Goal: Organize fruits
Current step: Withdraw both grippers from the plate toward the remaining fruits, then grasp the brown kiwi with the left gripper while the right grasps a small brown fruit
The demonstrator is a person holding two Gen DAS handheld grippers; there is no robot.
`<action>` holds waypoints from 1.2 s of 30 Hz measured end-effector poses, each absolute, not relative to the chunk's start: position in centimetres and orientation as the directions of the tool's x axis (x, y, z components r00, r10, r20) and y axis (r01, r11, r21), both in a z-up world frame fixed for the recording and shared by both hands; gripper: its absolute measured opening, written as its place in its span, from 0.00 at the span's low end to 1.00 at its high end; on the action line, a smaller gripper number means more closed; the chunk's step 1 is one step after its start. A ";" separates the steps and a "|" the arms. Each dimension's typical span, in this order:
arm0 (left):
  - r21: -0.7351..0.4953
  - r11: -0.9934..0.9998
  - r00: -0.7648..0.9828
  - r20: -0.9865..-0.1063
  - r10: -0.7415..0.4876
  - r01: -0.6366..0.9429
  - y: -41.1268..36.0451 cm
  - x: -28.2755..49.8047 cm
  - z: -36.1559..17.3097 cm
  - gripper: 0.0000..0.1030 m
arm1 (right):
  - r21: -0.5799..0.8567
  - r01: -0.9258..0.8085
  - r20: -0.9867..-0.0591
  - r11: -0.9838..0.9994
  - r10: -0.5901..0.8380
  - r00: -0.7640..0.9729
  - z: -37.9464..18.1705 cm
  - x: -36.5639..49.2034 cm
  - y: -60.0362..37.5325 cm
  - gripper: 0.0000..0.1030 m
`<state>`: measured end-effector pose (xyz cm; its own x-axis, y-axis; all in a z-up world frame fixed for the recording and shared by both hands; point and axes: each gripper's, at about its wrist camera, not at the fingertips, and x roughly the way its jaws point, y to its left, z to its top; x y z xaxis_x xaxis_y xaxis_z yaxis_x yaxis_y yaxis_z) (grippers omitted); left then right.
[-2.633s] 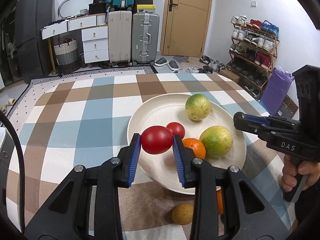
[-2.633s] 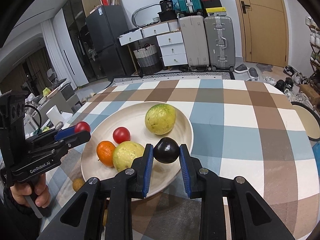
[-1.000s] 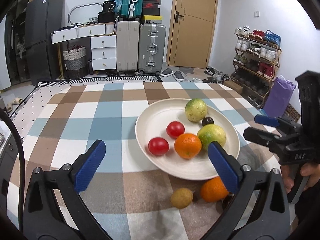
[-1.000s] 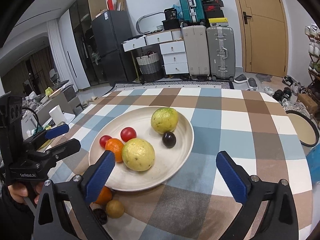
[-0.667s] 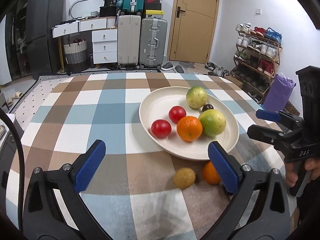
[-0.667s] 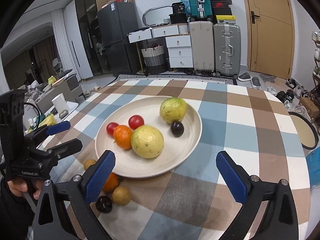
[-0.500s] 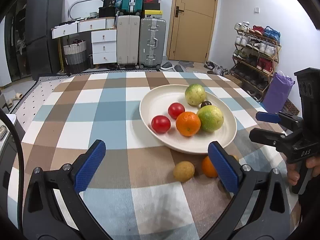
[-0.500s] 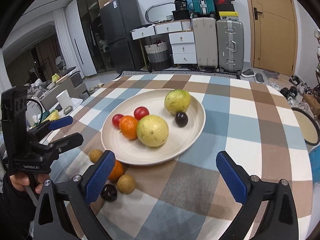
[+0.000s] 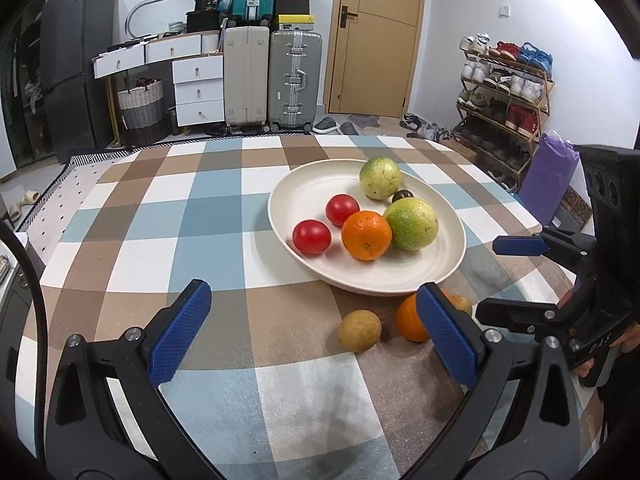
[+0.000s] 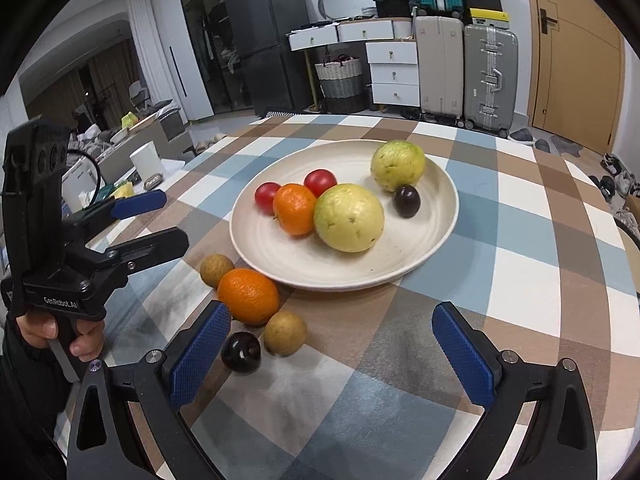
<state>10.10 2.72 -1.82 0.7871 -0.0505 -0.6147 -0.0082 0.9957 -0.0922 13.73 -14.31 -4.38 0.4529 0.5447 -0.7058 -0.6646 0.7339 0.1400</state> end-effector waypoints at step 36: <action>-0.069 0.997 0.713 -0.697 -0.074 0.036 1.6 11.0 -3.5 0.99 | 0.192 -0.699 -0.743 0.689 0.568 0.355 -5.6 14.0 -13.7 0.63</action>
<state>10.97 1.62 -3.52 0.7135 -0.0739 -0.6968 0.0356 0.9970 -0.0694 13.95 -13.68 -5.58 0.3553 0.5676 -0.7427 -0.6986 0.6892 0.1925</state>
